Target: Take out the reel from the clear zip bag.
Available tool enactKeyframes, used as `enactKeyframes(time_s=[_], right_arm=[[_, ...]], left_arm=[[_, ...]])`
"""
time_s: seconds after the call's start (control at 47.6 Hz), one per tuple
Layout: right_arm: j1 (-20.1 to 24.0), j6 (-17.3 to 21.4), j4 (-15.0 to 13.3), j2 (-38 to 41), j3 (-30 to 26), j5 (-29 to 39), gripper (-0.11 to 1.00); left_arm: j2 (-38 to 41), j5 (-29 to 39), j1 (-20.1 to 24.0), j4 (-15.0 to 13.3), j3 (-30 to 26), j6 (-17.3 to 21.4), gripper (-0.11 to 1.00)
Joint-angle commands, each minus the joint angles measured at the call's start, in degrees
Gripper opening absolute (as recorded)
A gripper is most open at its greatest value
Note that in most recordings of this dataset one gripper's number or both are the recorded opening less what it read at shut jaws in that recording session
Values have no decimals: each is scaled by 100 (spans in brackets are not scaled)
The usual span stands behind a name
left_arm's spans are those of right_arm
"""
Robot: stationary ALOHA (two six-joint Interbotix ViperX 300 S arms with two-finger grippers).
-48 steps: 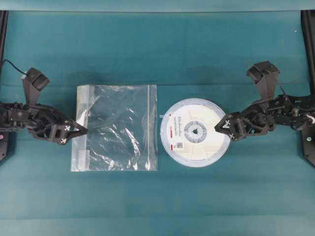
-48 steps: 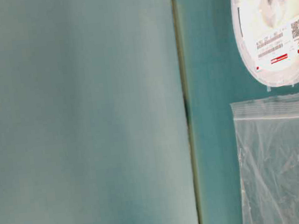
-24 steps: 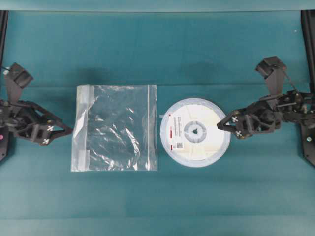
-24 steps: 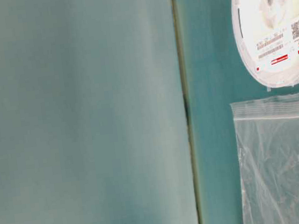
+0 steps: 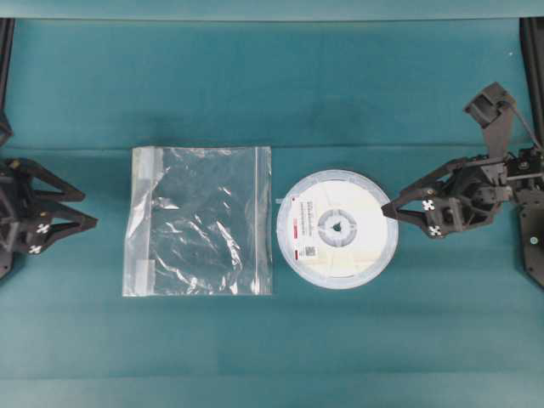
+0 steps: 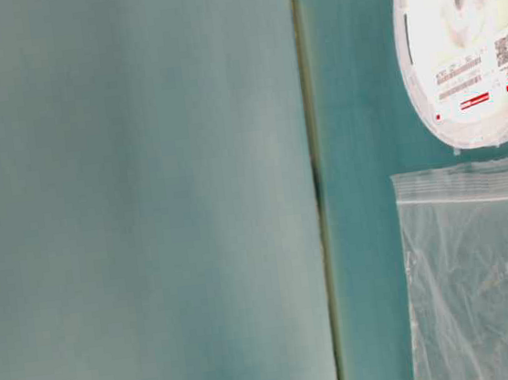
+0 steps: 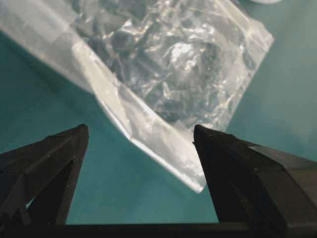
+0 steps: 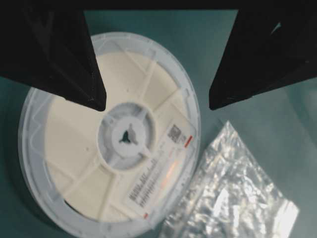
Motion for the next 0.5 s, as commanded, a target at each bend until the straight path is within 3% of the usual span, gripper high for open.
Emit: enactKeyframes(time_s=[0.0,0.252,0.483], right_arm=[[0,-88,-360,-132,-114,-18,92],[35,-88,-1758,-562,-167,-18,92],[35,-114,-2646,-1037,-158,-18,92]], left_arm=[[-193,35,-9,9,-193,325,92],[-422,26,-9,9,-255,1169,92],[-510,26,-9,9,-299,1477,92]])
